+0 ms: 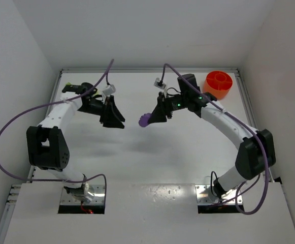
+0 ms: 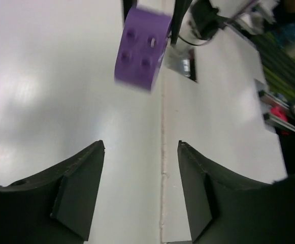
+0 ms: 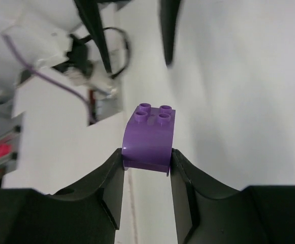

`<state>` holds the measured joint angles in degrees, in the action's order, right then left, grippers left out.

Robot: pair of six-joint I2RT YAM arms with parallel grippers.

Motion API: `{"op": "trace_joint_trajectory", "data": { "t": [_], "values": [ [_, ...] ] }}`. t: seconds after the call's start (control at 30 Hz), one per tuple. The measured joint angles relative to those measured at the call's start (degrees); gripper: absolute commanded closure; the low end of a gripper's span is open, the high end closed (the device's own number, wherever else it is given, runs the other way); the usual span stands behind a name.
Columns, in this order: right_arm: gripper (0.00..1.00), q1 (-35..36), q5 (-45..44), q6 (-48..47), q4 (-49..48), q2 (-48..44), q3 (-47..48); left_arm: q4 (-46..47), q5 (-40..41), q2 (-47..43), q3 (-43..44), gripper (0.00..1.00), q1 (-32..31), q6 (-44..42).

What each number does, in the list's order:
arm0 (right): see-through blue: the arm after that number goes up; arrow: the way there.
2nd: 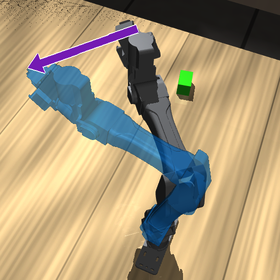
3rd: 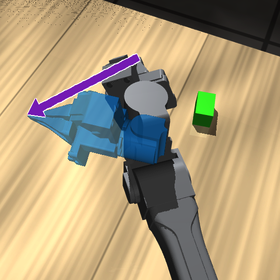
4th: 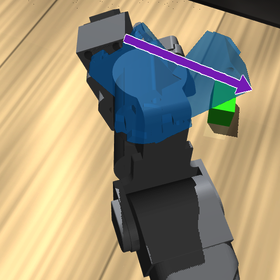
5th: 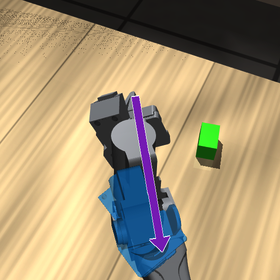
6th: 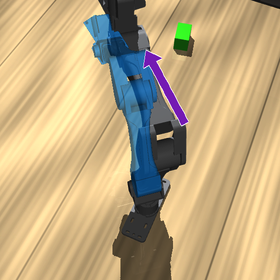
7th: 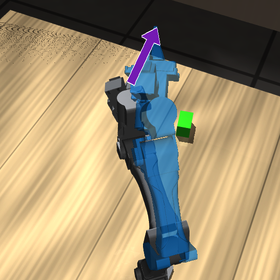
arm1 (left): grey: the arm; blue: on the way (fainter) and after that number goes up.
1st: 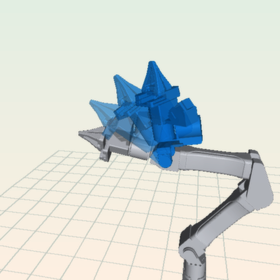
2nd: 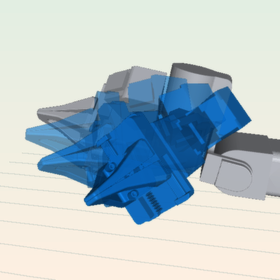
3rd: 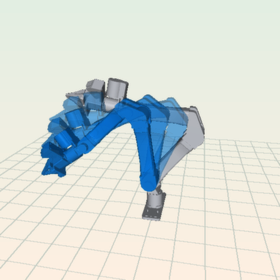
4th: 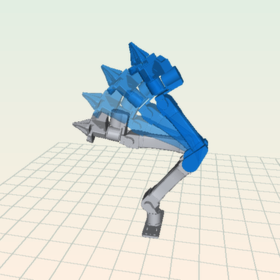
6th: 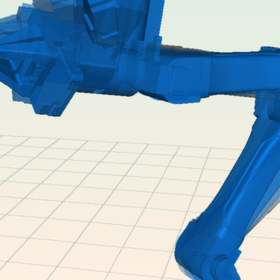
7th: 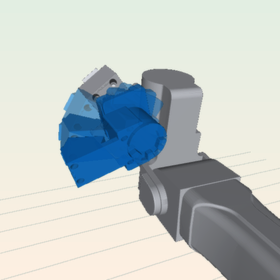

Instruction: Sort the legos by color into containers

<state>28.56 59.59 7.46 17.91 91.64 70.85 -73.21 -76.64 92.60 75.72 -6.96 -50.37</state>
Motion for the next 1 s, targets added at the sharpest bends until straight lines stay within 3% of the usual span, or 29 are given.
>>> {"op": "trace_joint_trajectory", "data": {
  "t": [0.13, 0.33, 0.43, 0.53, 0.57, 0.8, 1.0],
  "values": [
    [0.98, -6.36, -8.55, -4.22, 5.33, -4.37, 0.85, 6.23, 3.96, -2.97, 1.31, 0.28, 6.23, 6.4],
    [0.98, -15.98, -18.38, -10.47, 16.46, -0.46, 11.91, 21.24, 13.2, -11.85, -0.37, 0.27, 9.29, 18.78],
    [0.98, -21.14, -24.24, -14.1, 22.67, 4.57, 21.22, 26.64, 17.18, -14.62, -1.16, 0.1, 9.2, 24.81],
    [0.98, -25.49, -28.63, -17.75, 27.71, 11.61, 32.65, 29.75, 20.13, -14.53, -1.18, 0.06, 9.2, 29.68],
    [0.98, -27.02, -29.75, -19.21, 29.94, 14.43, 36.89, 30.42, 21.29, -14.25, -1.18, 0.0, 9.07, 30.99],
    [0.98, -33.88, -35.91, -27.67, 40.59, 29.94, 57.88, 33.33, 28.0, -13.68, -1.51, 0.0, 7.65, 36.59],
    [0.98, -36.0, -38.21, -30.77, 43.41, 34.97, 59.91, 38.62, 33.59, -13.99, -3.72, 0.0, 7.39, 45.03]
  ]
}}
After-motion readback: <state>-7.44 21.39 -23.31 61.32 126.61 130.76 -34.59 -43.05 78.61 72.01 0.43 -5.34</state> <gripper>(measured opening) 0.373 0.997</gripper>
